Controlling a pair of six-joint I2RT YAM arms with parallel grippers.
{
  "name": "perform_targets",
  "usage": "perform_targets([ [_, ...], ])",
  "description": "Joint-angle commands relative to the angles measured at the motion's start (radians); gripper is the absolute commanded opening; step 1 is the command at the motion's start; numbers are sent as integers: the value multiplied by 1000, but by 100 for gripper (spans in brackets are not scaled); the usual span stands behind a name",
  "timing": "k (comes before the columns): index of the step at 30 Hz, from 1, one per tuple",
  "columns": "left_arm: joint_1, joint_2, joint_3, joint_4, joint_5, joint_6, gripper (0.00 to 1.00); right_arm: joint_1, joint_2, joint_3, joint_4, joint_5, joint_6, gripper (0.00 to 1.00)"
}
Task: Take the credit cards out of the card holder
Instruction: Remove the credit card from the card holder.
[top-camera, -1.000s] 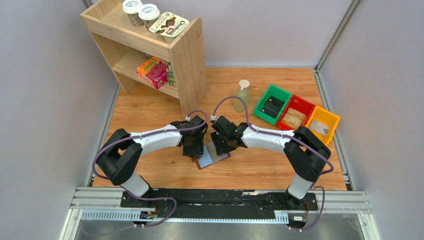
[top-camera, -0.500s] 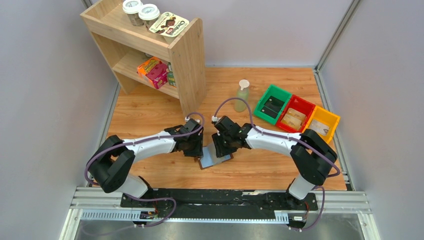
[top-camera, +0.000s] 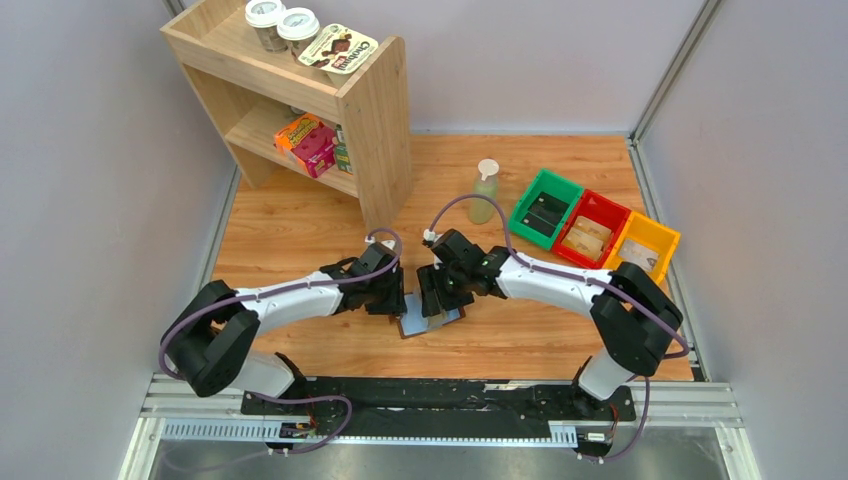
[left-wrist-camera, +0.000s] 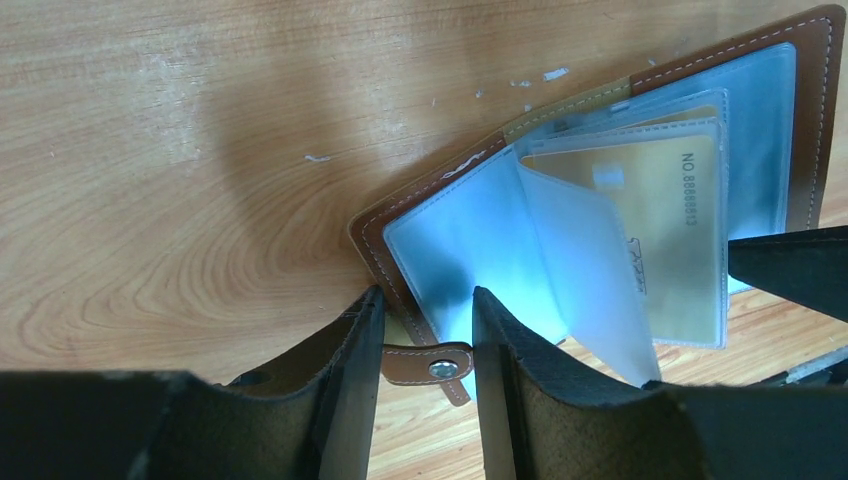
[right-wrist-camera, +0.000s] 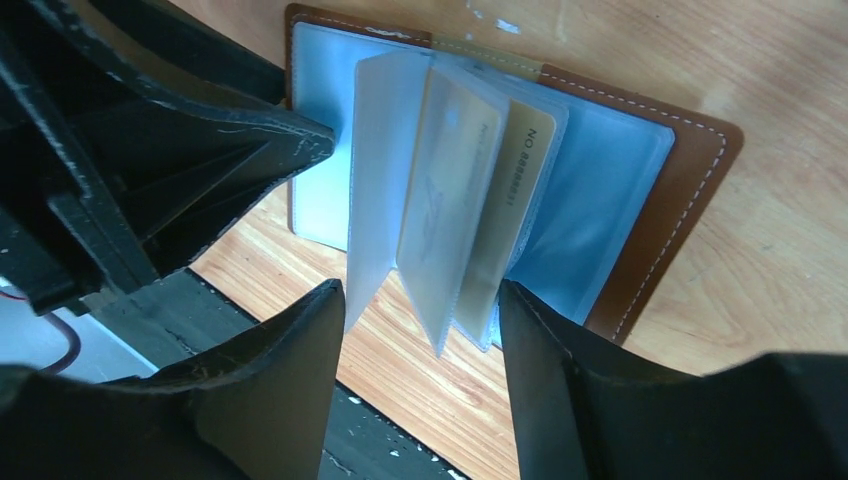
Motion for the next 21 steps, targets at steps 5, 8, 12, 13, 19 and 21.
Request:
perform_targets([
  [5,-8,-44,-19,74,43,-33,45,11,-50,4,81,-29,31,67],
  [8,-8,-77,-34,73,28,-40,46,11,-72,15,49,14,27,71],
  [12,-8,-153,-54,53,-3,-43,47,10,-99,42,-4,42,-7,74],
  [13,-8,-164,-60,48,-7,-38,47,10,-107,50,-14,48,-16,74],
  [19,-8,-278,-86,13,-35,-35,48,8,-113,73,-70,111,-33,73],
  [21,-8,-313,-96,7,-41,-38,48,5,-121,70,-70,144,-33,72],
])
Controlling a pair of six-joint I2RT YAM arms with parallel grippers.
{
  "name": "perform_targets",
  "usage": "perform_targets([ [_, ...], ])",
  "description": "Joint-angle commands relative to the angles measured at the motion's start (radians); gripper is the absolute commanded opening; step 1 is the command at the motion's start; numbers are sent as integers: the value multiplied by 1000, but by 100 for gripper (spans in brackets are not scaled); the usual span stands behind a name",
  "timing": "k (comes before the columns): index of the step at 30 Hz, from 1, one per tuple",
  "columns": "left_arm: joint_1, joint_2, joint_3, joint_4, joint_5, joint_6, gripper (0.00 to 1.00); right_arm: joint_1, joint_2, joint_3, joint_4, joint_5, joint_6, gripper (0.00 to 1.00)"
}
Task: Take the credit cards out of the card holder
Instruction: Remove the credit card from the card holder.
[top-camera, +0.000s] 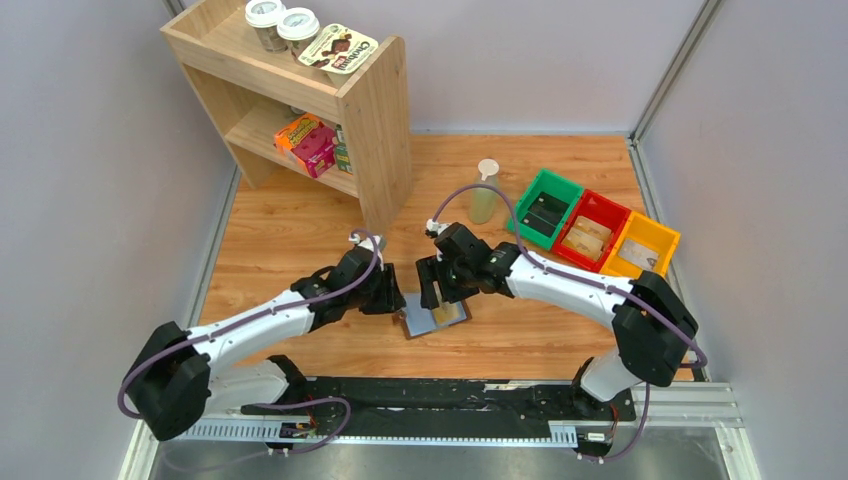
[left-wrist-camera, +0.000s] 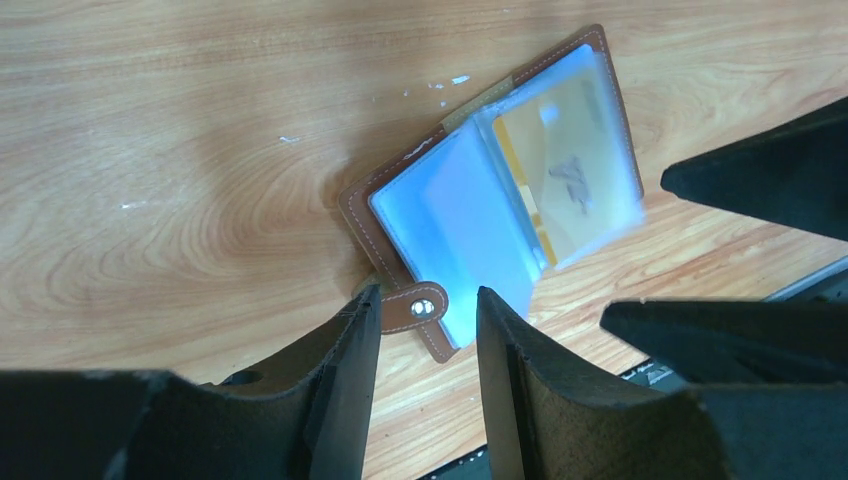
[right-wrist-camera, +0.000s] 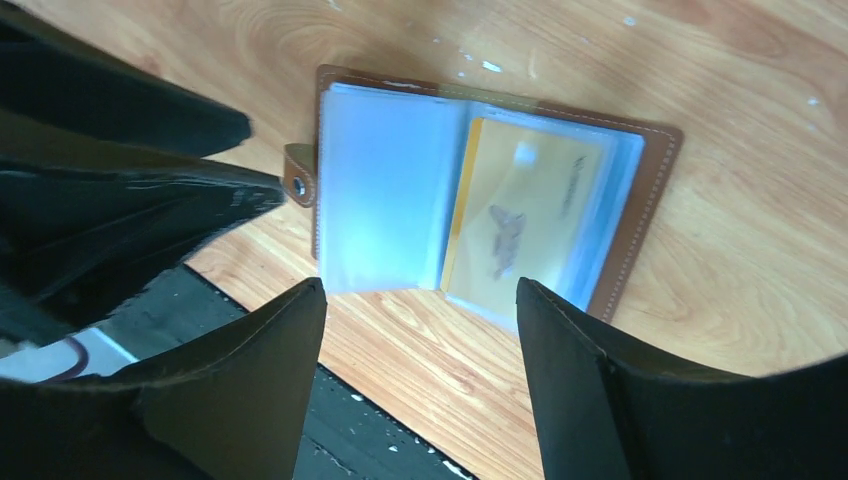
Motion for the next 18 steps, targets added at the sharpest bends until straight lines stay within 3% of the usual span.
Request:
perform_targets([
  [1,-3,-85,-22,-15,-32,-9,48,0,-44,36,-29,93,-21,71],
  [5,-3,-139,-20,-10,-28,-3,49,-6,-58,42,-32,115,-24,61],
  [10,-3,-113,18,78,41,1,49,-52,-55,-16,13,132,-35,35],
  [11,-3,-99,27,97,49,-9,49,-73,-52,-40,47,68,-32,31],
  [18,-1,99,11,346,127,-93,49,-174,-31,-148,193,-129,-12,25],
])
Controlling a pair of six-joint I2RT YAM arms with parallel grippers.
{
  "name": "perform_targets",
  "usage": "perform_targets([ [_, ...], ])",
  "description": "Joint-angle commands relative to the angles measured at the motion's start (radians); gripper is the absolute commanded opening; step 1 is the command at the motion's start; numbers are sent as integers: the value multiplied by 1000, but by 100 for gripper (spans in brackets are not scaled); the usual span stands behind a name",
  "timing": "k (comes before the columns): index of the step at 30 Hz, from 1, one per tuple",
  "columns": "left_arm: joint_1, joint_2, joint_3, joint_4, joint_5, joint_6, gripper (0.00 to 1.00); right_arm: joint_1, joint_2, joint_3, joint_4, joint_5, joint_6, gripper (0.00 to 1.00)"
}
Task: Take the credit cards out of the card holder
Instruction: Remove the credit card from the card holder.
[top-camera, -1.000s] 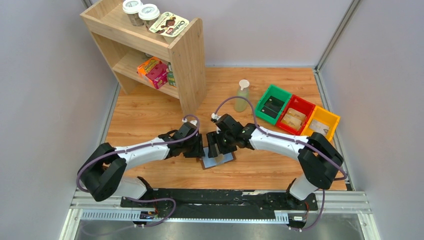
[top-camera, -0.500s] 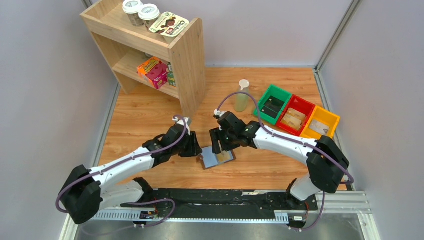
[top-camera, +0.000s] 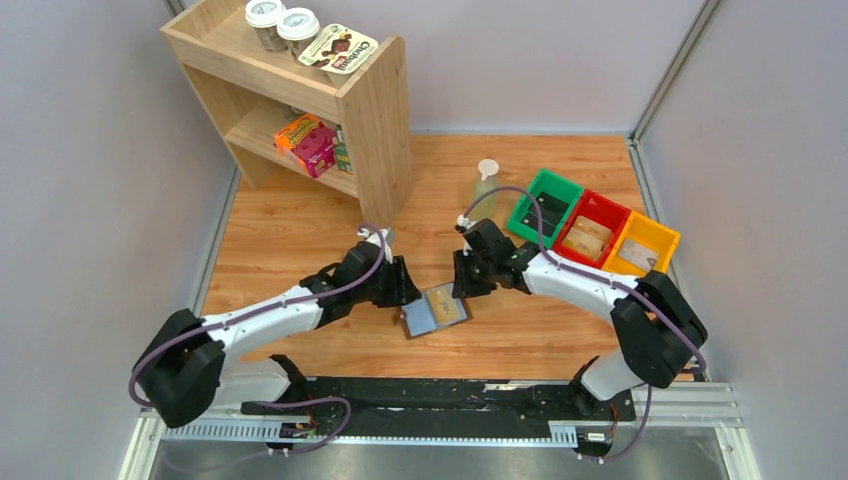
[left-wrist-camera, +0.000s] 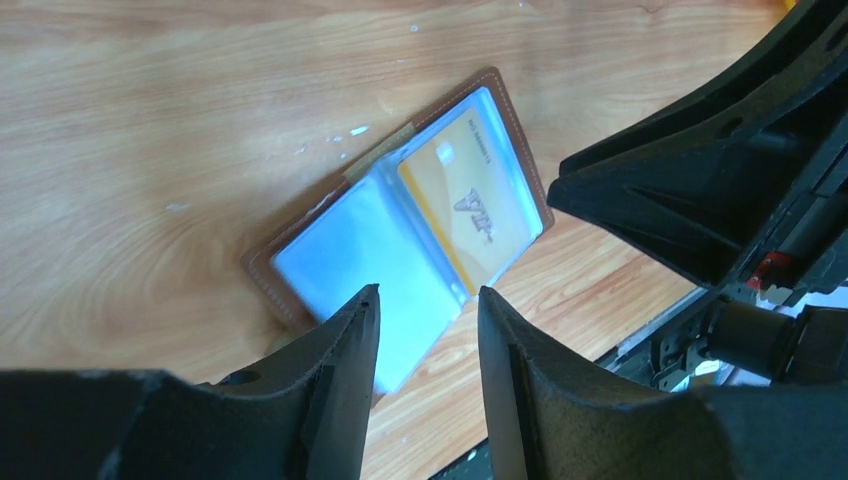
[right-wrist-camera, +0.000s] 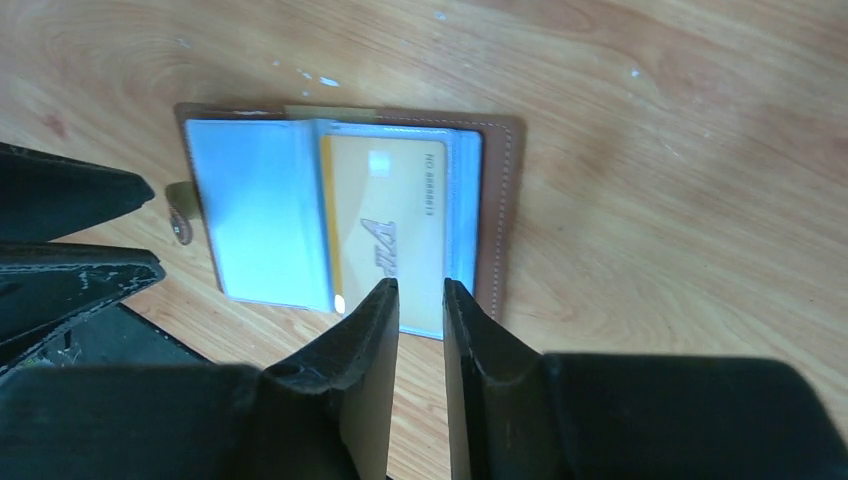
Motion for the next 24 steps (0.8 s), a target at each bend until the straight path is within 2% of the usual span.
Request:
perform_targets([
  [1,0,107,6,227,80,-70,49,-36,8,-19,103,-117,2,25],
  [4,5,202,10,298,120,-84,50,-47,23,-25,118,-115,3,24],
  [10,14,297,-10,373,143,-147,50,-73,80,-42,155,-127,2,21],
  [24,31,380,-83,521,201,-250,49,-84,150,-114,230,-196,25,21],
])
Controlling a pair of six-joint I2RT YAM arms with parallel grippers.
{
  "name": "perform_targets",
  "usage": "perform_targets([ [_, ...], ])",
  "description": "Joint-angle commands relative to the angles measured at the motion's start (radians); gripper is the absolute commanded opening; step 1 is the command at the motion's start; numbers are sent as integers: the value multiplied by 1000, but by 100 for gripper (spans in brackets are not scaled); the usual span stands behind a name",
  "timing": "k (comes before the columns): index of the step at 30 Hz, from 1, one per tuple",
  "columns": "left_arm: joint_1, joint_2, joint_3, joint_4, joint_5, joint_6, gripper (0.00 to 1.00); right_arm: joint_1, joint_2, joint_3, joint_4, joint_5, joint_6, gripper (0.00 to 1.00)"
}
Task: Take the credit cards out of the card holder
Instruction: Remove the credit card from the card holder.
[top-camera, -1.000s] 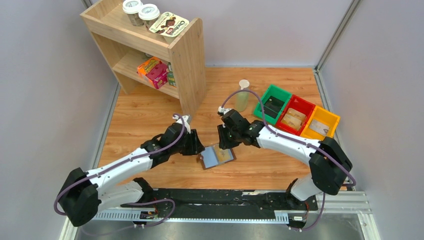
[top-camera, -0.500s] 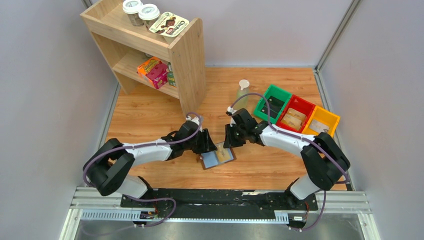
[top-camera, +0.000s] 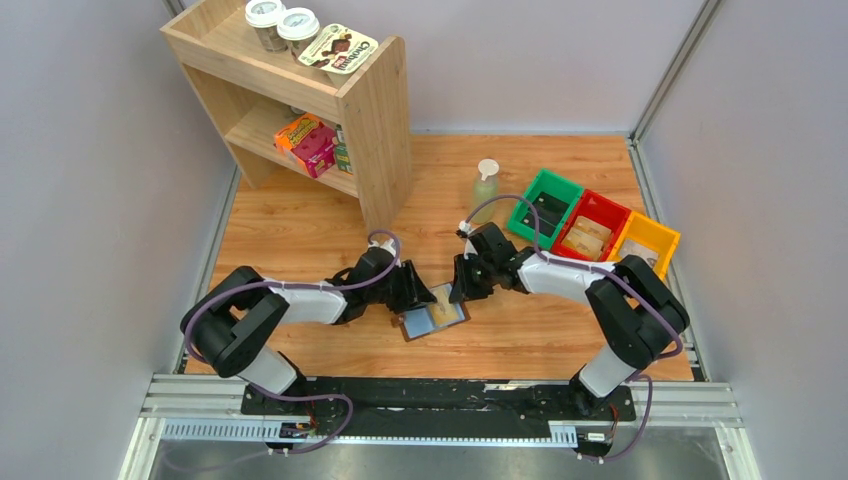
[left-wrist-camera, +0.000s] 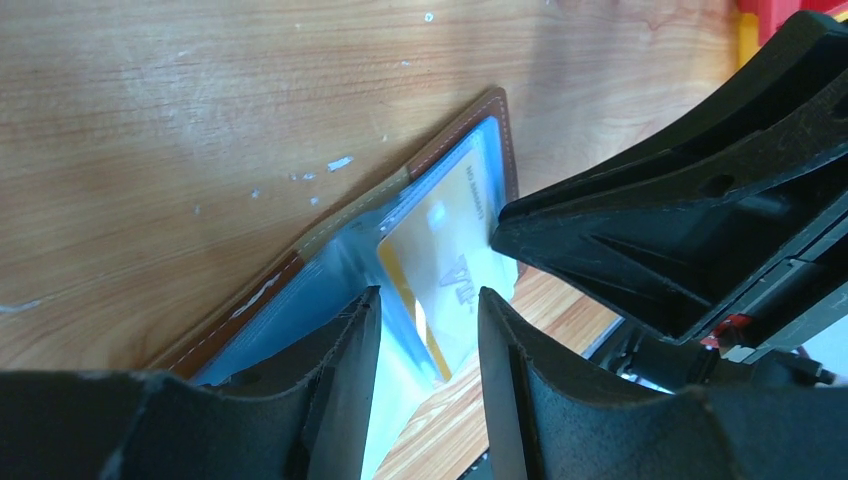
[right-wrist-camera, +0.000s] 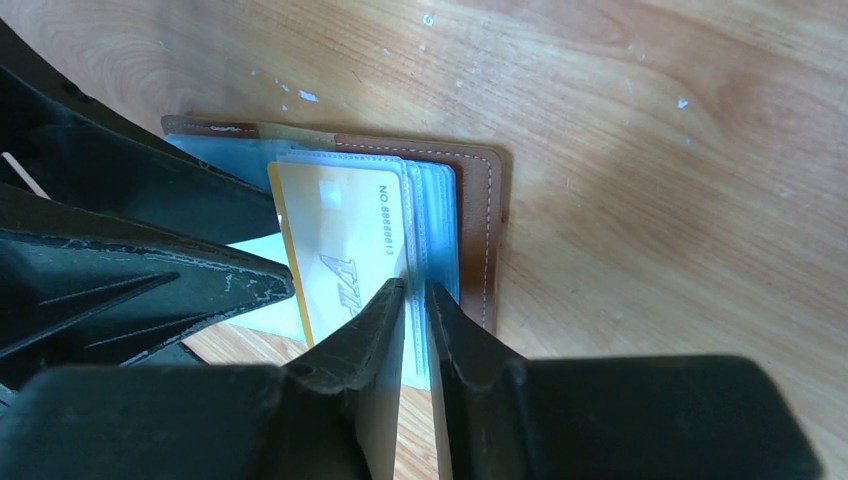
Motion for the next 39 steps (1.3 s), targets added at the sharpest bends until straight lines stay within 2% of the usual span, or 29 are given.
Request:
perform_targets([
  [1,2,27,-8,93,43,-36,48,4,41,-15,37,-21,13,20],
  [6,2,-7,-22,171,55,-59,47,4,58,-2,27,-25,20,21],
  [14,2,-103,-67,257,23,-107,34,4,62,1,15,-5,29,21],
  [20,4,-91,-96,335,26,-148,28,4,65,-1,14,-4,38,20],
  [26,2,-42,-96,389,34,-162,27,4,72,-1,20,-7,47,20],
  [30,4,-2,-88,415,51,-166,30,4,85,-1,27,-11,59,20],
  [35,2,-5,-94,420,33,-160,29,4,104,1,27,-7,70,20],
  [38,2,-22,-105,418,17,-162,22,2,118,7,21,-4,79,20],
  [39,2,-33,-111,414,11,-160,15,-1,122,7,20,-1,82,20],
])
